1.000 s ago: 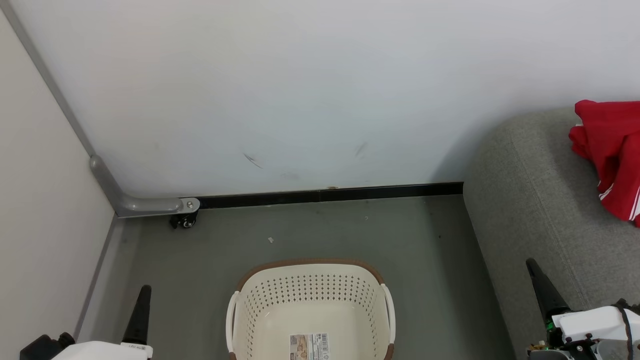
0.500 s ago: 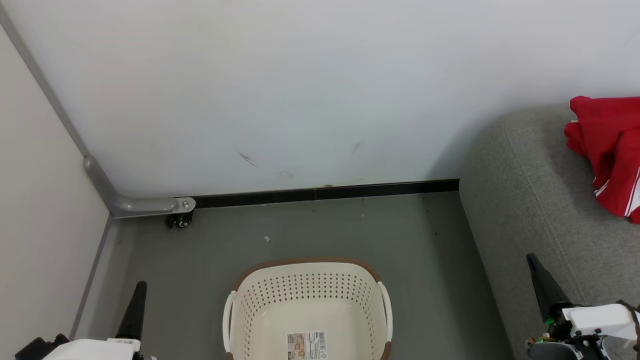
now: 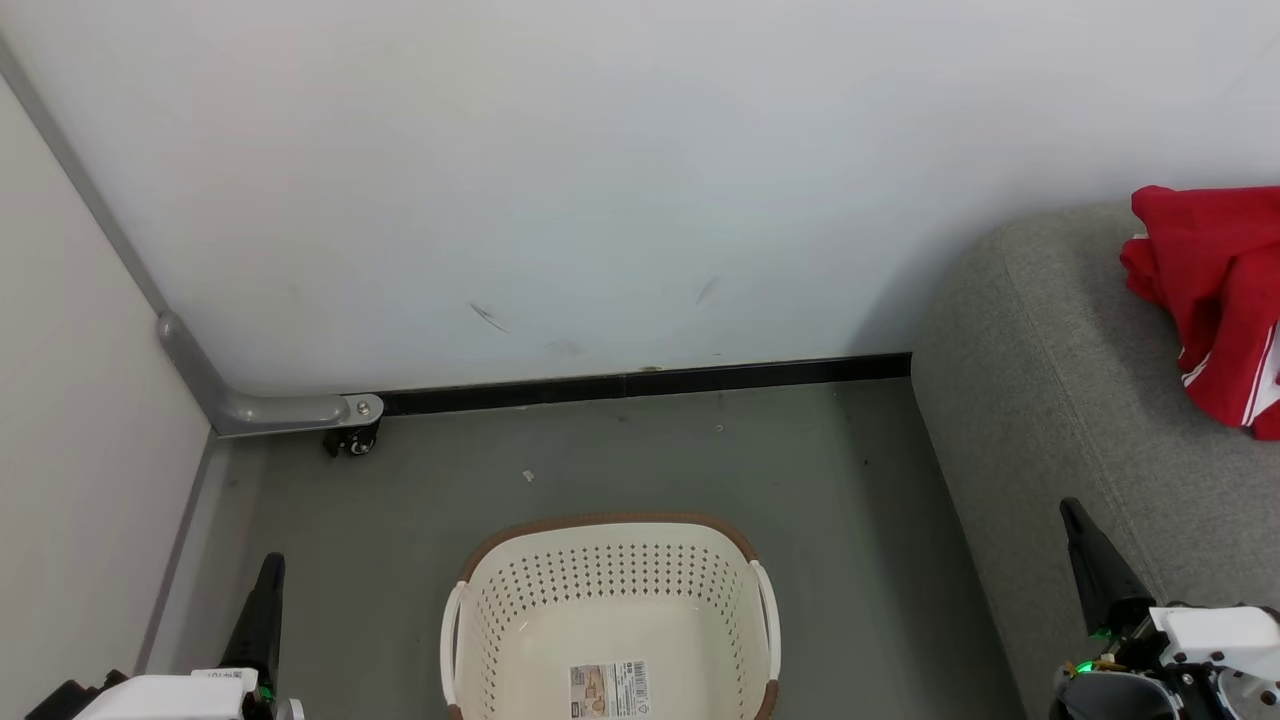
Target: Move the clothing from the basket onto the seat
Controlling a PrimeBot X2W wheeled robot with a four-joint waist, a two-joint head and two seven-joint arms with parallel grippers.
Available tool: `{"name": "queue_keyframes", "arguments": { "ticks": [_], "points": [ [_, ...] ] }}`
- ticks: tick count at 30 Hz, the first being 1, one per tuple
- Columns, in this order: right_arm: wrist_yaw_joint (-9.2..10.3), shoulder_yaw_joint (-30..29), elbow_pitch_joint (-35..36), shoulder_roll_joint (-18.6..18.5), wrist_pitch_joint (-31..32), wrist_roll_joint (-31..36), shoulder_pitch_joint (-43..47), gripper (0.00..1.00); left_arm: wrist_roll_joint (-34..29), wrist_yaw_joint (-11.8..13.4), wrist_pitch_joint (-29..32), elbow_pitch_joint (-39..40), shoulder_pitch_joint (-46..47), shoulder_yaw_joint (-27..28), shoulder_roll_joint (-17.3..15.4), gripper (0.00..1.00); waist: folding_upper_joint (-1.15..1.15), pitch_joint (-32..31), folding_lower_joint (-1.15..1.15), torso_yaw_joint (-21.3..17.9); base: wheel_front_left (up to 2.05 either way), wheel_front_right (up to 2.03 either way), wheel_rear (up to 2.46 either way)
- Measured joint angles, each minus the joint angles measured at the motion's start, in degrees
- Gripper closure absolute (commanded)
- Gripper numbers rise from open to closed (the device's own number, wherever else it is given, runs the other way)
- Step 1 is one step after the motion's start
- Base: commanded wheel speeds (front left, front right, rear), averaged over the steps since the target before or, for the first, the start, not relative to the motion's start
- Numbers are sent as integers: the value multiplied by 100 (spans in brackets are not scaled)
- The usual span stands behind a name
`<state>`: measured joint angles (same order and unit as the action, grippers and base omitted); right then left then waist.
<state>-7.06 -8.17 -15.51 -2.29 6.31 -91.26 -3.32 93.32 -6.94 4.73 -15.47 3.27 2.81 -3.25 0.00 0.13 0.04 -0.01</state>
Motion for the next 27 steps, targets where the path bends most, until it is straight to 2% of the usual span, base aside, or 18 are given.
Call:
{"name": "queue_keyframes", "arguments": {
  "ticks": [27],
  "points": [
    [0, 1, -1, 2, 9, 0, -63, 100, 2, -3, 1, -30, 11, 13, 4, 100, 0, 1, -1, 1, 0, 0, 0]
  ]
}}
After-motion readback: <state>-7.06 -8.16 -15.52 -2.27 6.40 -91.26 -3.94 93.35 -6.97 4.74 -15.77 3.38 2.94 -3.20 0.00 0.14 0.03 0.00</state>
